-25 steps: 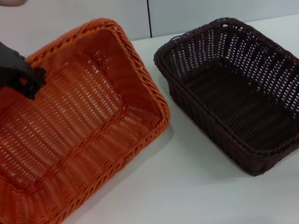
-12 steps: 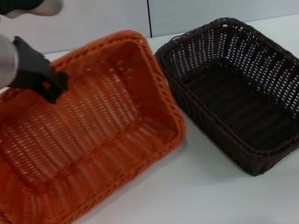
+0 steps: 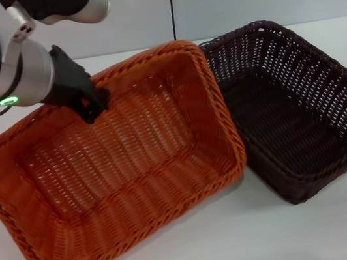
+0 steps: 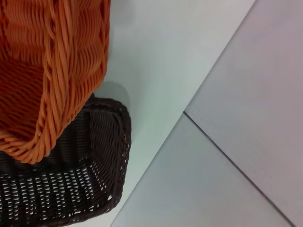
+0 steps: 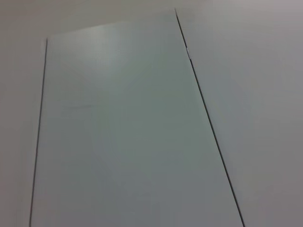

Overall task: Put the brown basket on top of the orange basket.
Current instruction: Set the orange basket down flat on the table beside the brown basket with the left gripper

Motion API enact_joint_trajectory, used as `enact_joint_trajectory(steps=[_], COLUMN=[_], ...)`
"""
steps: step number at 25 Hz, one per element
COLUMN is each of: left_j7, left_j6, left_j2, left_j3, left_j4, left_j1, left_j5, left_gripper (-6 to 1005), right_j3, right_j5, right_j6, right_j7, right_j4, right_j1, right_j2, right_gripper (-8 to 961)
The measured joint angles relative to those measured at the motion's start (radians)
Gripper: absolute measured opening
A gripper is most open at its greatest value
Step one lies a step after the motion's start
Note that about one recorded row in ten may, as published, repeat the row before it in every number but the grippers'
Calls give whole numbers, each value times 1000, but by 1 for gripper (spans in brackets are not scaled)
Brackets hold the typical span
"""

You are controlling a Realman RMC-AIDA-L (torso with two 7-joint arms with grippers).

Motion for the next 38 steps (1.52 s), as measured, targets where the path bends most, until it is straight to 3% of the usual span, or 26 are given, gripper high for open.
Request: enact_joint_trajectory(steps=[38], left_j7=[31], left_j6=[55], left_j2=[2], left_j3=[36], left_j4=[116], left_j1=[-12], left_j5=[-56], left_gripper=[150], right_j3=[2], right_j5=[-41], right_j6=[-30], right_j7=[0], right_j4=[3], right_j1=[-16], right_j2=[0], right_gripper=[816])
